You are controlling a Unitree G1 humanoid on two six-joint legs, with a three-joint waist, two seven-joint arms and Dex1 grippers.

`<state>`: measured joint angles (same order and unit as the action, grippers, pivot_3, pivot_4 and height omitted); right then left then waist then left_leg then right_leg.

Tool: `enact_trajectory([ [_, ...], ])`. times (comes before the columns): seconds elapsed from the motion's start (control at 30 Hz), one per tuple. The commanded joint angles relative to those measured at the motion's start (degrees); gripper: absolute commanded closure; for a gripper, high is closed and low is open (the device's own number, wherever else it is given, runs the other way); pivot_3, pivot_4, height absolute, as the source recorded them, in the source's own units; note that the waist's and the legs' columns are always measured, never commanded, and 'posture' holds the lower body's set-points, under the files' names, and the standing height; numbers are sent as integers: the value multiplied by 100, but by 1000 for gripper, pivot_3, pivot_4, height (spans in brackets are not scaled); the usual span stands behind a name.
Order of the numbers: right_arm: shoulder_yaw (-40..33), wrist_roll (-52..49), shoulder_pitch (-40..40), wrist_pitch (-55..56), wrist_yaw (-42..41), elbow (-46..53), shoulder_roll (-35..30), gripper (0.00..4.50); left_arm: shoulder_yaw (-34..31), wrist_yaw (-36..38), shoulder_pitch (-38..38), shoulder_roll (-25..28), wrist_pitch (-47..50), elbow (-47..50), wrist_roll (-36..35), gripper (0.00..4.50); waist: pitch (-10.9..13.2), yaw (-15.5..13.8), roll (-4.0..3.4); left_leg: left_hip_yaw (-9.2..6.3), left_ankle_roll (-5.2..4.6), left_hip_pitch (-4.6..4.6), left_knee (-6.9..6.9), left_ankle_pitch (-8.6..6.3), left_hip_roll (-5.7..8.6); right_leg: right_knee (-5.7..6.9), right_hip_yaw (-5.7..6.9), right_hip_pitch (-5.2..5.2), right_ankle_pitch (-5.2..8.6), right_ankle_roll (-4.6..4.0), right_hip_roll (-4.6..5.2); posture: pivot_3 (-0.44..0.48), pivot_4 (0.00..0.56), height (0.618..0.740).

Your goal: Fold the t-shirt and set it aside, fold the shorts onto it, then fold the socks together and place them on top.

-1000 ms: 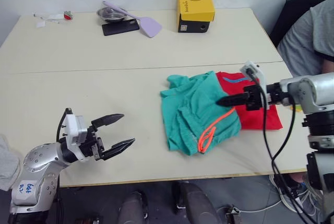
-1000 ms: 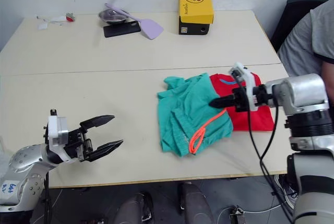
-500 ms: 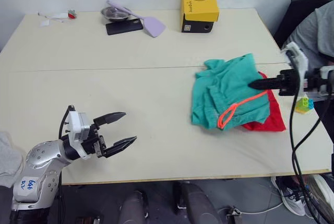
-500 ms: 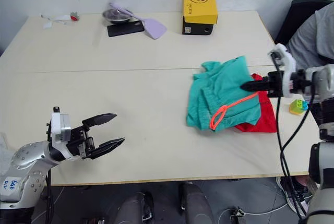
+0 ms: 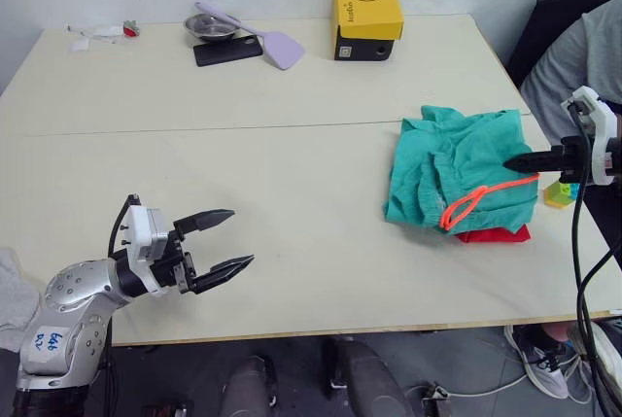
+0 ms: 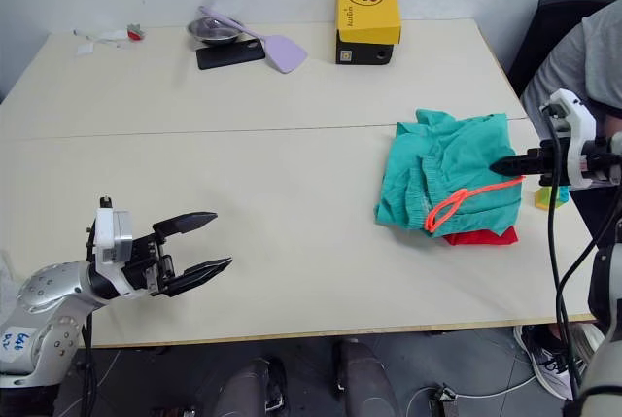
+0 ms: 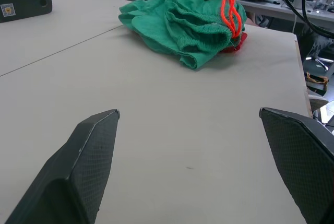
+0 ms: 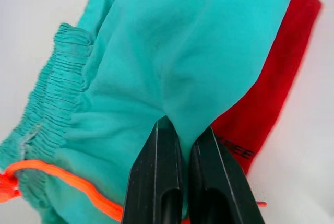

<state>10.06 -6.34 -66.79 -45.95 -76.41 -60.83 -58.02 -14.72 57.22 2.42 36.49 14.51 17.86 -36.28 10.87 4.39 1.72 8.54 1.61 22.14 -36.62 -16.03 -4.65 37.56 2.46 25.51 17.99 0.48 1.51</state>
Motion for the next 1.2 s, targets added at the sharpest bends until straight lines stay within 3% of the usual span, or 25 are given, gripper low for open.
enact_trajectory([
  [0.03, -38, 280, -53, 403, 78, -313, 19, 4461, -104, 57, -61, 86, 1, 139, -124, 0, 0, 4, 0, 1, 0, 1, -4, 0, 0, 2, -1, 0, 0, 0, 0, 0, 150, 740],
  [0.27, -244, 441, 100, 1114, 361, -603, 261, 4461, -100, 126, -127, 103, -14, 46, -89, 0, 1, 10, -2, 3, 0, 2, -44, 0, -2, 29, -7, -2, -3, 6, -1, 0, 150, 740],
  [0.4, -690, 315, 189, 1752, 940, -665, 354, 4461, -118, 182, -151, 96, -68, -33, -52, 0, 1, 20, -2, 3, -3, 1, -50, 2, -1, 31, -13, -5, -8, 13, -1, 0, 150, 740],
  [0.57, -832, 345, 310, 1803, 496, -454, 118, 3095, -160, 213, -109, 88, -141, -91, -18, 0, 2, 20, -4, 7, -4, 0, -50, 4, 0, 33, -19, -5, -10, 15, -2, 0, 150, 740],
  [0.73, -1236, 165, 669, 2634, 385, 83, -238, 1231, -273, 183, -30, 100, -226, -154, 28, 0, 5, 7, -10, 8, -4, 0, -48, 3, 0, 31, -20, -5, -10, 15, -2, 0, 150, 740],
  [0.83, -1853, -476, 879, 2961, 46, 737, -112, 168, -452, 99, 22, 105, -285, -241, 55, 0, 5, 46, -10, 12, -4, -1, -51, 3, 0, 32, -23, -5, -12, 18, -4, 0, 150, 740],
  [0.87, -2139, -848, 1035, 3052, -164, 1103, 50, 53, -574, 75, 64, 127, -333, -298, 78, 0, 5, 56, -10, 13, -4, -4, -50, 4, 0, 33, -26, -5, -13, 20, -5, 0, 150, 740],
  [0.97, -2675, -1491, 1691, 3276, -232, 2086, 483, 53, -807, 116, 243, 221, -477, -422, 192, 0, 3, 56, -6, 11, 5, -17, -43, 8, -6, 41, -34, -8, -13, 20, -15, 0, 150, 740],
  [1.07, -2719, -2176, 3033, 2884, -62, 4314, 1179, 53, -1136, -37, 583, 255, -441, -480, 211, 0, -1, 28, 1, -2, 14, -21, -34, 12, -13, 38, -32, -13, -13, 20, -20, 0, 150, 740],
  [1.13, -2419, -2088, 3928, 3960, -405, 5200, 1640, 53, -1428, -275, 875, 162, -538, -440, 276, 0, -1, 1, 1, -6, 14, -16, -35, 10, -13, 38, -31, -12, -11, 19, -18, 0, 150, 740],
  [1.2, -2144, -1898, 4483, 5159, -740, 5477, 2070, 53, -1715, -501, 1285, 27, -638, -358, 388, 0, 1, -14, -2, -5, 3, -11, -37, 3, -12, 35, -28, -12, -11, 20, -14, 0, 150, 740],
])
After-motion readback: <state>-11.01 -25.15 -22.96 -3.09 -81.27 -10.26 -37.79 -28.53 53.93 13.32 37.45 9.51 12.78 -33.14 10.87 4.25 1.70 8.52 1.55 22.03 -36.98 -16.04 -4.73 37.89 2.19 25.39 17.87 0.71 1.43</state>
